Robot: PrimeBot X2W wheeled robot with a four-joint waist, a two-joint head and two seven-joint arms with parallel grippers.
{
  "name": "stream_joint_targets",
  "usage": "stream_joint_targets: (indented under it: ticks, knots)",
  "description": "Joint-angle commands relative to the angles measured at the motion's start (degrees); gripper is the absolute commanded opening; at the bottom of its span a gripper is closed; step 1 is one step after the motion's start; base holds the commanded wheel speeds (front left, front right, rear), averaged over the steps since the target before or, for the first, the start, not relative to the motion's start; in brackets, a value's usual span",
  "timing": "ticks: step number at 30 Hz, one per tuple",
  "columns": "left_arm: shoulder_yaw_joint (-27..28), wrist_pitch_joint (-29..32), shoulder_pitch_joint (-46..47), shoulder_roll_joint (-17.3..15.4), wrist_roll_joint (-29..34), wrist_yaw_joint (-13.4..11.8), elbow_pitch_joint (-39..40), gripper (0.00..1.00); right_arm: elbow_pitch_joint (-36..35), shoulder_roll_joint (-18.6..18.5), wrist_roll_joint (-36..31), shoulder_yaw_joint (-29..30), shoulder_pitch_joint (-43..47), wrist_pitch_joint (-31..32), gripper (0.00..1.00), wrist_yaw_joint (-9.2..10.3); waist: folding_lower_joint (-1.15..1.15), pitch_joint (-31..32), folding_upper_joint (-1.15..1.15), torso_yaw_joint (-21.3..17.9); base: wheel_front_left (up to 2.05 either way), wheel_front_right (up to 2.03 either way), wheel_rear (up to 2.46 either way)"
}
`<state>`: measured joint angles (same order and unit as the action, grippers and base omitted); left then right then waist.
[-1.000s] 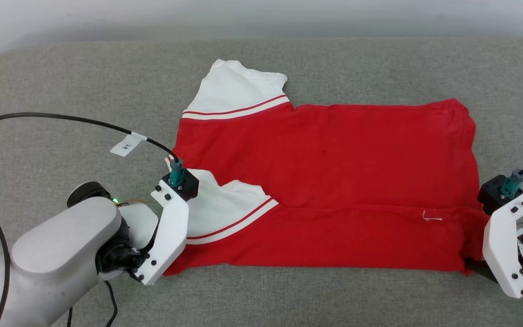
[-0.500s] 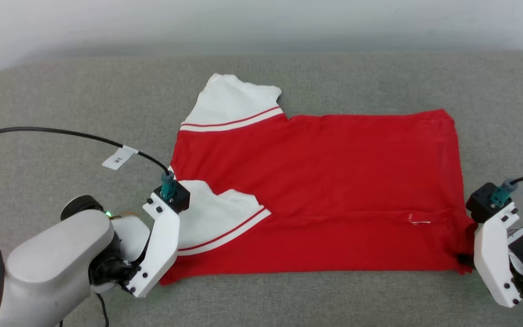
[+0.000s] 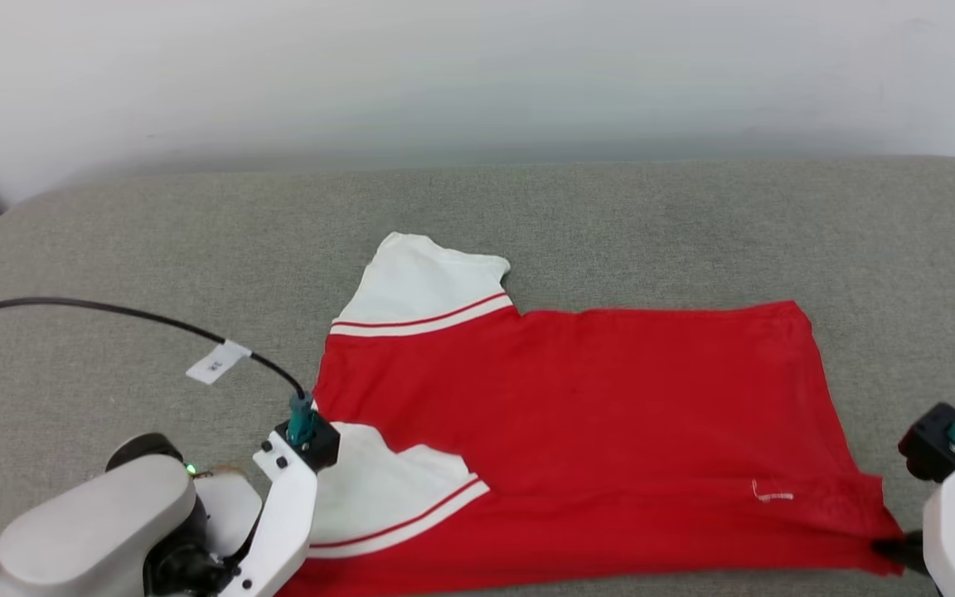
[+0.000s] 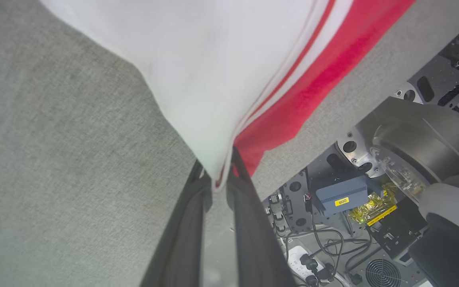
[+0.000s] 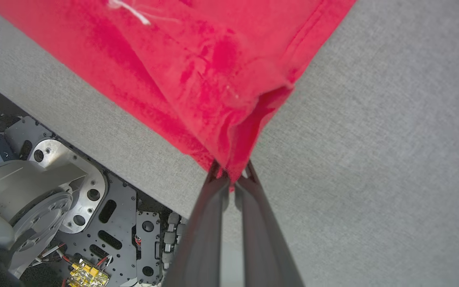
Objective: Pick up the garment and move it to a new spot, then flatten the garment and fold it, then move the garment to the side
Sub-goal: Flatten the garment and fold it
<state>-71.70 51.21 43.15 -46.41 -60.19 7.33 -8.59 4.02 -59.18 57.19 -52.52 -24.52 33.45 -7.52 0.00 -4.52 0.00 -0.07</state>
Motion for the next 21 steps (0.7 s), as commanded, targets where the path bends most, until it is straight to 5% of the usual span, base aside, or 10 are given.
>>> stream_joint_targets:
  ticks: [1,9,10,11,12,13,21]
  knots:
    - [-0.21,0.15,-1.12,-0.47,0.11,0.03,0.13,0.00,-0.10,-0.52,0.21,0.26,1.11,-0.14,0.00,0.06,0.00,-0.01,0.00,-0.01,0.00,0.00,0.00]
    - [-0.48,-1.98,-2.70,0.12,1.57,-0.11,-1.33,0.00,3.15,2.58,-0.77,1.42,5.20,-0.82,0.00,0.06,0.00,-2.41,0.00,-0.53,0.00,0.00,0.00]
    - [-0.55,-2.31,-2.74,0.44,1.94,-0.11,-1.75,0.39,3.93,3.36,-1.09,1.63,5.38,-1.15,0.00,0.06,0.00,-2.59,0.00,-0.51,0.00,0.00,0.00]
    - [-0.53,-3.00,-2.62,0.71,2.49,-0.10,-2.02,1.00,4.77,4.16,-1.40,1.93,5.46,-1.44,0.16,0.06,0.00,-2.70,0.00,-0.48,0.00,0.00,0.00]
    - [-0.49,-3.60,-2.63,0.97,2.58,-0.09,-2.31,1.00,5.28,4.82,-1.86,2.20,5.55,-2.05,0.73,0.06,0.00,-2.72,0.00,-0.38,0.00,0.00,0.00]
    - [-0.30,-4.23,-2.44,1.13,2.72,-0.08,-2.63,1.00,5.75,5.30,-2.04,2.55,5.76,-2.66,1.00,0.06,0.00,-2.62,0.00,-0.23,0.00,0.00,0.00]
    - [3.46,-9.10,1.81,-0.93,2.68,-0.02,-1.66,1.00,7.93,7.64,-7.71,9.33,5.99,-14.86,1.00,0.06,0.00,0.24,0.00,0.30,0.00,0.00,0.00]
